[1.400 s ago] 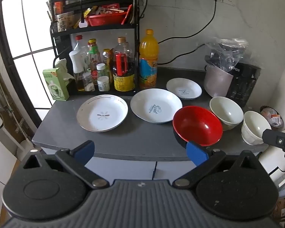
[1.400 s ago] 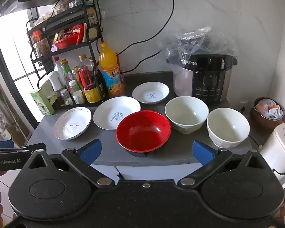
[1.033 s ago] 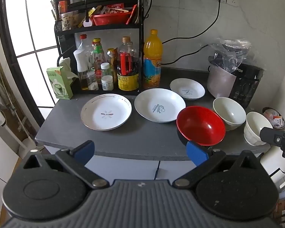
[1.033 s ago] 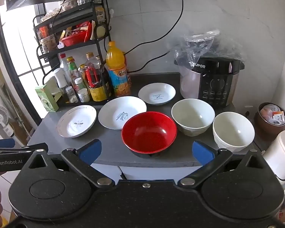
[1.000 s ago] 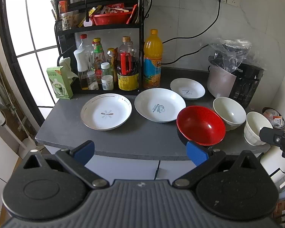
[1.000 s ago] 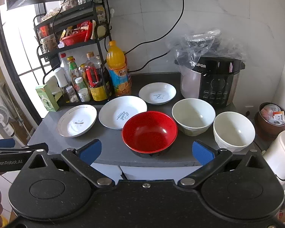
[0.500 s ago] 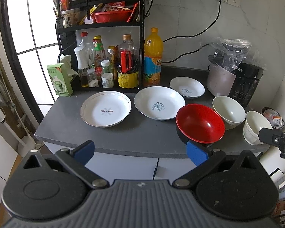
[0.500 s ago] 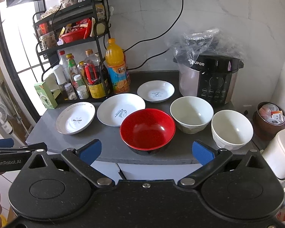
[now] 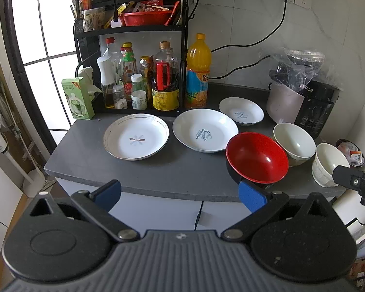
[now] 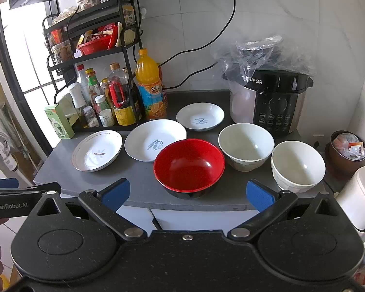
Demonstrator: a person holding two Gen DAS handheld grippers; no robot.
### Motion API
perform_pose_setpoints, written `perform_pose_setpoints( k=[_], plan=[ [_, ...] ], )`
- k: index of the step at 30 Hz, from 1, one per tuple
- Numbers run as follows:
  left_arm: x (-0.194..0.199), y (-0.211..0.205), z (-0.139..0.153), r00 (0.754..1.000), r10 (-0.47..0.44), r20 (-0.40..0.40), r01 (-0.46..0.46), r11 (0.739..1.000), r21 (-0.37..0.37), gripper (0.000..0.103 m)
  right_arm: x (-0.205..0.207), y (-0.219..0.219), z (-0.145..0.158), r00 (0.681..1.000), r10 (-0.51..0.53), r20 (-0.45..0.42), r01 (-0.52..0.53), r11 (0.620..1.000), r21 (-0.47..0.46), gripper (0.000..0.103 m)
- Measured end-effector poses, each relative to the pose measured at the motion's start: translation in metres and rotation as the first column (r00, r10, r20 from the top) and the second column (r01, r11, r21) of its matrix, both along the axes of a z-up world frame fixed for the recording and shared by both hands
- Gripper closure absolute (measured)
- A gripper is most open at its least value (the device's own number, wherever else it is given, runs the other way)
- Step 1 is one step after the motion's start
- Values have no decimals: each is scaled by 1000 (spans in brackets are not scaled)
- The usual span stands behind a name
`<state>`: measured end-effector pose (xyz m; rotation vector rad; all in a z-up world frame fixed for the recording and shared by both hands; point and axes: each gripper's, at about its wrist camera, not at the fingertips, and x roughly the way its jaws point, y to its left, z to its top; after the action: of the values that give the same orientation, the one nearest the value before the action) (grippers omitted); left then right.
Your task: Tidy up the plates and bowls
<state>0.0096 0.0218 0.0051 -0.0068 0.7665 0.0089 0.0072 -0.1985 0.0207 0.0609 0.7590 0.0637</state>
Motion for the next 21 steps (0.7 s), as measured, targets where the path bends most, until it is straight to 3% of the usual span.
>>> perform_pose_setpoints(
  k=[14, 21],
  plan=[
    [12, -20, 4, 1000, 6, -11, -6, 1000, 12, 1, 12, -23, 1, 1000, 13, 6, -13, 999, 37, 0],
    [25, -26, 9, 1000, 1, -22, 0, 1000, 28, 1, 21, -36, 0, 999, -32, -7, 32, 998, 57, 0]
  ],
)
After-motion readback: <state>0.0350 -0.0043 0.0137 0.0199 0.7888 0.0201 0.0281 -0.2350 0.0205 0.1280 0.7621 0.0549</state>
